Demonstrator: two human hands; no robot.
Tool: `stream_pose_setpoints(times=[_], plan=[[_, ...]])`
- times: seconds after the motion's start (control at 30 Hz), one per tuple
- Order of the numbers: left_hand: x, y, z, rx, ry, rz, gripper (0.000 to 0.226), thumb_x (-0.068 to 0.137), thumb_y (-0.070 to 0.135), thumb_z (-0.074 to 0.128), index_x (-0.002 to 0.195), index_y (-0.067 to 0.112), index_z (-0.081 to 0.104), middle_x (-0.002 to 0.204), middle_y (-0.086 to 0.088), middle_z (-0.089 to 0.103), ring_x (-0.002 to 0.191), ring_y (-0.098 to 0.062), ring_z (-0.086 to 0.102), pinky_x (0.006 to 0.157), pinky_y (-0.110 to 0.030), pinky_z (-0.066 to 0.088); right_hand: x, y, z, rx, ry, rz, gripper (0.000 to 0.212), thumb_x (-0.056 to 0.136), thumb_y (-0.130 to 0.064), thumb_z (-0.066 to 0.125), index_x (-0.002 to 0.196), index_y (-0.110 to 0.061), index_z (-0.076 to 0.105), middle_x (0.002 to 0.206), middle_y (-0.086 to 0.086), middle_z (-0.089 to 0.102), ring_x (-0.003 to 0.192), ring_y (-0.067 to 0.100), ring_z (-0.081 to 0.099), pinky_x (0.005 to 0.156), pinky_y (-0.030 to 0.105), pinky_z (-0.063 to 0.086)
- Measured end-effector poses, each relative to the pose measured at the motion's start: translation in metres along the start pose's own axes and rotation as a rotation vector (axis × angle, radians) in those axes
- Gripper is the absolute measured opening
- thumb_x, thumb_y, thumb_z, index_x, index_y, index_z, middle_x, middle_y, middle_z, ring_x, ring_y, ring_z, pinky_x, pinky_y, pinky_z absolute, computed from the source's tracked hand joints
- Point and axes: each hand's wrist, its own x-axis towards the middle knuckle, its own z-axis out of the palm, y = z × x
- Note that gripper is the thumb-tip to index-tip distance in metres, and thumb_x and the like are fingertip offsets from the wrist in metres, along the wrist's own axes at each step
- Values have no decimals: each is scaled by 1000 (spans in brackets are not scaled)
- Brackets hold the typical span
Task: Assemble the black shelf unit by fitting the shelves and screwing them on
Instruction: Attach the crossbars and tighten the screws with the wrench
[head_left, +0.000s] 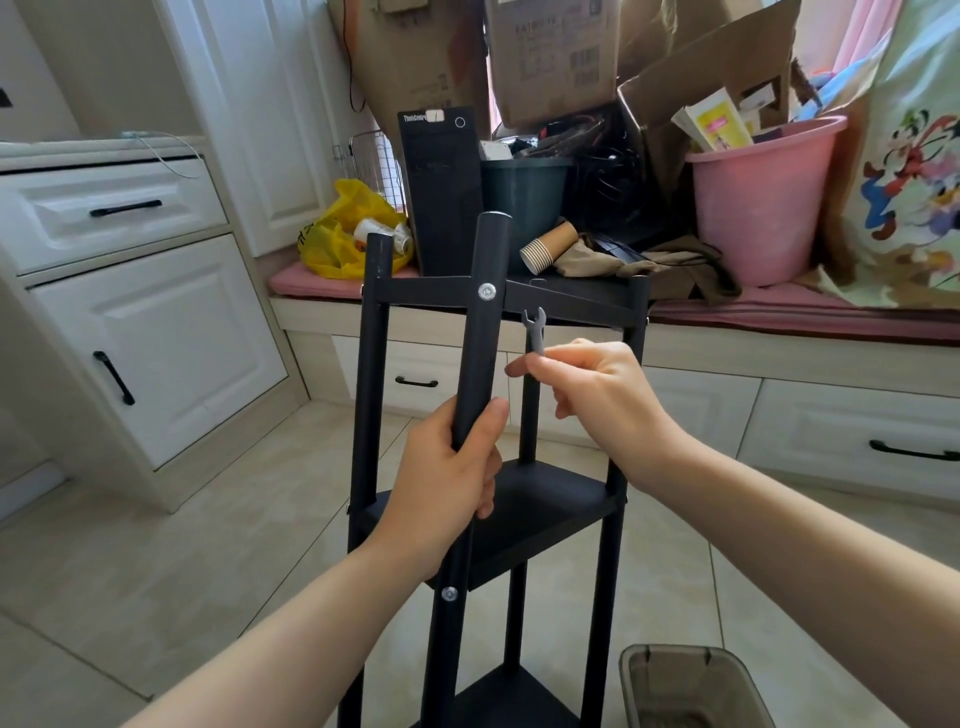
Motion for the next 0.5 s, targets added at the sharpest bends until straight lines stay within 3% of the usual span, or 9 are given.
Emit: stream_pose_setpoints(times=[0.2,0.33,0.43,0.5], plan=[[-1,-1,5,-8,-43,13,23,79,58,60,67,39,58,52,4,42,41,-8,40,42,-19,39,4,10,0,-15,19,48,23,98,-19,57,87,-17,78,67,-26,60,72,-4,55,82,32,43],[1,-1,1,-21,-17,3,27,79,58,61,73,32,60,53,1,41,41,-9,39,42,-20,39,6,11,-1,-19,26,62,26,98,-17,54,86,-18,77,83,-16,63,75,1,55,82,33,44],[2,0,1,-35,-16,-4,25,79,57,60,63,38,60,52,1,41,40,-9,38,42,-21,38,7,12,-1,-56,25,83,26,99,-17,53,87,-18,76,106,-2,68,88,7,54,89,39,47],[2,0,2,-39,-27,-8,26,79,57,60,60,39,59,52,2,42,40,-9,38,42,-21,38,9,13,-2,-73,21,97,24,99,-17,54,92,-16,77,103,-3,68,86,6,53,89,37,47]])
